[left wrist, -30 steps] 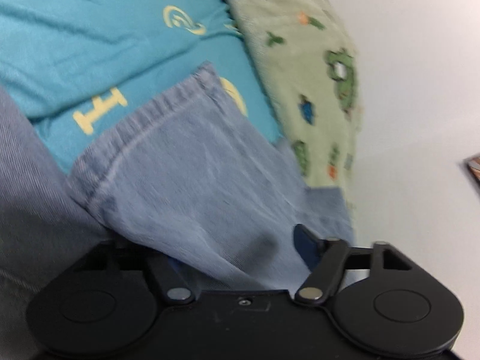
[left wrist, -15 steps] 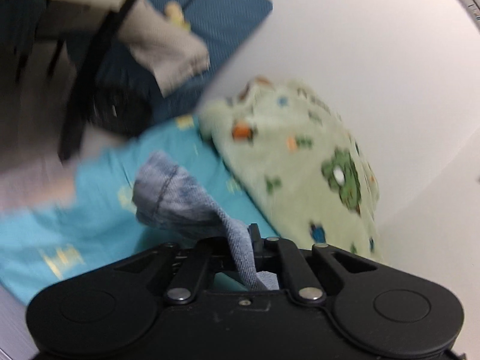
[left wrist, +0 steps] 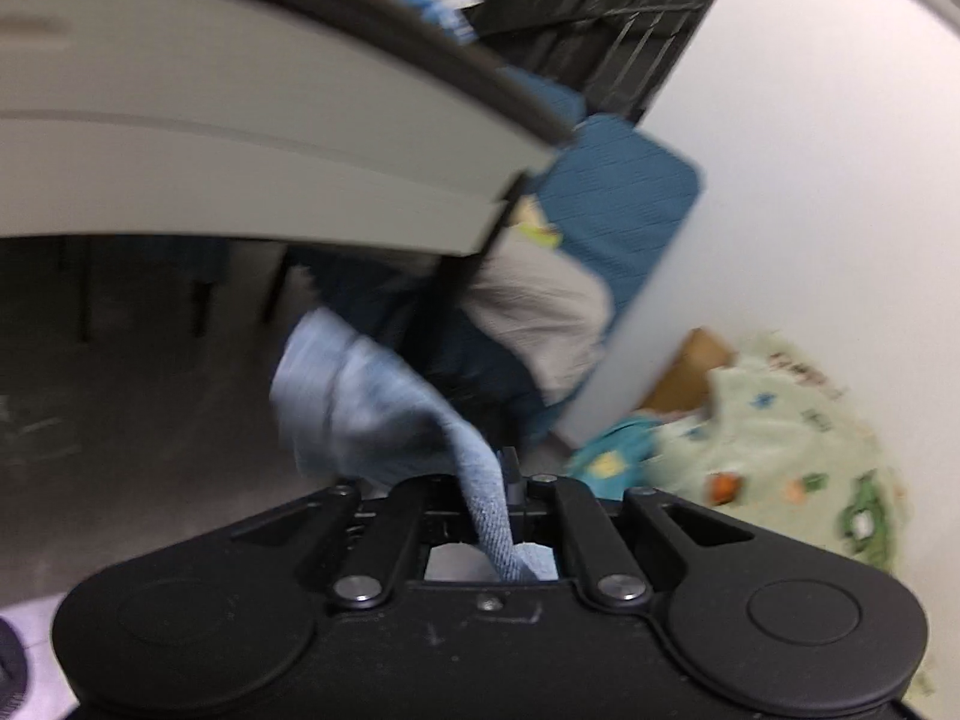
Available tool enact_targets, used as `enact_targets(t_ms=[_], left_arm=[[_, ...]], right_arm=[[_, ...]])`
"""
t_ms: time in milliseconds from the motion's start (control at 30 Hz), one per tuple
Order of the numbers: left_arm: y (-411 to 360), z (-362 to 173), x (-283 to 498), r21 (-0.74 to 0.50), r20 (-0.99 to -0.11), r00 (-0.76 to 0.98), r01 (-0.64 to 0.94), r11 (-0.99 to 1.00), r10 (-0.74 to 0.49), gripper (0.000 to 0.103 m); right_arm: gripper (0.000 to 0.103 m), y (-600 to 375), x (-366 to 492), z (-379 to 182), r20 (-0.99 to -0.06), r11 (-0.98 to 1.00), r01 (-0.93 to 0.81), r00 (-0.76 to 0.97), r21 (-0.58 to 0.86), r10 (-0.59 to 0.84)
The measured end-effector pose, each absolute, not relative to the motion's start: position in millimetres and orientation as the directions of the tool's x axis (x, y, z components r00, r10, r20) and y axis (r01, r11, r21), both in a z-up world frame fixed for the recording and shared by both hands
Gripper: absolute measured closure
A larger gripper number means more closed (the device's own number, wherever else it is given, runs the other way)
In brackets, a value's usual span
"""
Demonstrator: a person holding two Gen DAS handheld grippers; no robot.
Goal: Fold clothes
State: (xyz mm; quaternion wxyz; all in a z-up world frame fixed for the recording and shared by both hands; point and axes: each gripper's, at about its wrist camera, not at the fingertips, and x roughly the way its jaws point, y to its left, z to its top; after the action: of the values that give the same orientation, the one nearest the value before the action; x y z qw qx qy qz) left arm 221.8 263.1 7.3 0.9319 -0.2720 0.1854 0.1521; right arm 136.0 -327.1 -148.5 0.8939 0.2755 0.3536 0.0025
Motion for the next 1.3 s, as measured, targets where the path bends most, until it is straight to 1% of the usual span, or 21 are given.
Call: enact_targets(t_ms=[200, 333, 400, 467, 533, 567, 600, 667, 733, 800, 833, 900, 967, 1100, 1167, 1233, 1300], left_arm=[[302.0, -42.9, 195.9, -0.52, -0.495, 0.857, -0.424, 0.741, 0.143, 0.1], [318.5, -92.3, 191.5, -0.495, -0.628, 0.773, -0.482, 0.723, 0.086, 0.1], [323.5, -113.7, 184.1, -0.507, -0.675, 0.737, -0.501, 0.701, 0.039, 0.099], [327.7, -122.7, 179.3, -0.531, -0.699, 0.715, -0.523, 0.667, 0.004, 0.095], [331.3, -122.5, 174.2, -0.546, -0.719, 0.695, -0.539, 0.641, -0.028, 0.093], [333.0, -119.7, 171.5, -0.551, -0.727, 0.685, -0.545, 0.631, -0.043, 0.088], [334.2, -116.1, 168.5, -0.554, -0.735, 0.675, -0.552, 0.623, -0.057, 0.084], [333.8, -101.8, 160.2, -0.556, -0.744, 0.665, -0.554, 0.62, -0.072, 0.063], [335.5, -84.3, 149.8, -0.561, -0.741, 0.667, -0.546, 0.622, -0.083, 0.061], [337.3, -69.0, 130.1, -0.571, -0.733, 0.674, -0.533, 0.624, -0.095, 0.055], [338.5, -62.5, 122.2, -0.578, -0.732, 0.672, -0.528, 0.622, -0.109, 0.05], [341.1, -49.6, 103.6, -0.581, -0.736, 0.664, -0.521, 0.625, -0.13, 0.049], [342.6, -41.5, 84.0, -0.574, -0.748, 0.649, -0.53, 0.624, -0.136, 0.041], [345.9, -51.8, 39.2, -0.594, -0.772, 0.595, -0.552, 0.585, -0.222, 0.04], [347.2, -64.3, 19.4, -0.611, -0.773, 0.585, -0.58, 0.539, -0.246, 0.04], [348.0, -80.1, 2.7, -0.64, -0.76, 0.583, -0.597, 0.484, -0.286, 0.04], [349.0, -98.6, -7.4, -0.664, -0.746, 0.583, -0.614, 0.426, -0.322, 0.04]], right_arm=[[0.051, -320.9, 136.3, -148.0, -0.638, 0.875, 0.188, 0.753, 0.446, 0.164], [0.051, -318.9, 136.1, -143.0, -0.63, 0.895, 0.18, 0.765, 0.409, 0.133], [0.051, -316.1, 138.7, -142.3, -0.633, 0.903, 0.178, 0.765, 0.391, 0.123], [0.051, -313.5, 141.2, -141.9, -0.635, 0.91, 0.172, 0.763, 0.378, 0.119], [0.051, -311.7, 141.6, -141.2, -0.636, 0.915, 0.164, 0.763, 0.367, 0.118], [0.051, -311.5, 141.1, -140.3, -0.633, 0.917, 0.16, 0.765, 0.365, 0.118], [0.051, -311.2, 140.4, -139.1, -0.629, 0.919, 0.157, 0.769, 0.362, 0.116], [0.051, -311.6, 138.6, -135.8, -0.622, 0.924, 0.151, 0.775, 0.351, 0.11], [0.051, -311.6, 137.3, -132.3, -0.619, 0.929, 0.146, 0.779, 0.341, 0.105], [0.051, -311.4, 133.9, -128.3, -0.612, 0.933, 0.137, 0.784, 0.333, 0.104], [0.051, -311.2, 132.1, -126.3, -0.608, 0.935, 0.132, 0.787, 0.33, 0.103], [0.051, -311.1, 127.1, -121.7, -0.603, 0.939, 0.125, 0.791, 0.319, 0.1], [0.051, -313.4, 121.0, -116.8, -0.597, 0.938, 0.119, 0.795, 0.325, 0.106], [0.051, -320.3, 107.8, -106.4, -0.591, 0.926, 0.118, 0.796, 0.358, 0.127], [0.051, -328.0, 99.1, -99.5, -0.588, 0.904, 0.137, 0.796, 0.405, 0.143], [0.051, -342.8, 88.8, -91.3, -0.568, 0.854, 0.159, 0.803, 0.496, 0.181], [0.051, -357.0, 78.0, -78.2, -0.54, 0.833, 0.173, 0.825, 0.525, 0.169]])
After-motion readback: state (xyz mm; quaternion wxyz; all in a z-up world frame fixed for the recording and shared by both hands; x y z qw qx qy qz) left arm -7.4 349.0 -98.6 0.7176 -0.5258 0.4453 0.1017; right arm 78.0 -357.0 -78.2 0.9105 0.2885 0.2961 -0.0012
